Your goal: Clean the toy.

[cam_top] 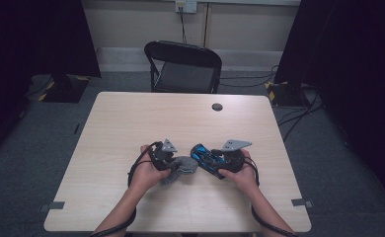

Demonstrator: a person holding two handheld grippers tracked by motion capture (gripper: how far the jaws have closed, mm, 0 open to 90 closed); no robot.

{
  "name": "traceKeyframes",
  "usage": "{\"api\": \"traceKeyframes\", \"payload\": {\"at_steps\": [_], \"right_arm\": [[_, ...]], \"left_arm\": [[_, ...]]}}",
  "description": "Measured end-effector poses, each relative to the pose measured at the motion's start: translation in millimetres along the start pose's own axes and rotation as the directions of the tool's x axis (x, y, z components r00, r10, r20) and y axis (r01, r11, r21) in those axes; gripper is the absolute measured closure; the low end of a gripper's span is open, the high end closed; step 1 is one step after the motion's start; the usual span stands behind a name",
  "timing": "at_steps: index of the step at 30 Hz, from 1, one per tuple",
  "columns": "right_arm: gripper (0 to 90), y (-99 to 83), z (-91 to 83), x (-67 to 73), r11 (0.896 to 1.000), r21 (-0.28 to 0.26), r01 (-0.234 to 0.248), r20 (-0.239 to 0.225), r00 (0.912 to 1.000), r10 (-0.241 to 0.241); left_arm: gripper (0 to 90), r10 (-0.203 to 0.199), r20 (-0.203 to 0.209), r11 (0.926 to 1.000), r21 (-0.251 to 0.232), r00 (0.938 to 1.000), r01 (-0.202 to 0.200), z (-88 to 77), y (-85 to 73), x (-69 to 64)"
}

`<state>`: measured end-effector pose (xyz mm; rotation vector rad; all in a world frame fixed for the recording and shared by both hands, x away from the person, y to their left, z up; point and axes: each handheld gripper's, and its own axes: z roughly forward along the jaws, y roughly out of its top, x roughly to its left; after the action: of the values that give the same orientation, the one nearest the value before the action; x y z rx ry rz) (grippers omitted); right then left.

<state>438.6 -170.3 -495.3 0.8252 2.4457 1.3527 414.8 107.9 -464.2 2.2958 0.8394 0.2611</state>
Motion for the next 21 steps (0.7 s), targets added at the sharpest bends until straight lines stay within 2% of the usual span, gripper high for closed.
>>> {"api": "traceKeyframes", "payload": {"at_steps": [17,21], "right_arm": [[44.1,-0.1,0.0,0.1,1.000,-0.001,0.001,0.002,1.0000,-0.001],[44.1,-0.2,-0.1,0.1,1.000,0.000,0.001,0.001,1.0000,-0.001]], "left_arm": [[75.5,-0.021,-0.030,0.9998,-0.005,0.9993,0.021,-4.3,-5.1,6.9],[75.5,-0.028,-0.051,0.9996,-0.001,0.9983,0.028,-7.3,-6.3,9.8]]}}
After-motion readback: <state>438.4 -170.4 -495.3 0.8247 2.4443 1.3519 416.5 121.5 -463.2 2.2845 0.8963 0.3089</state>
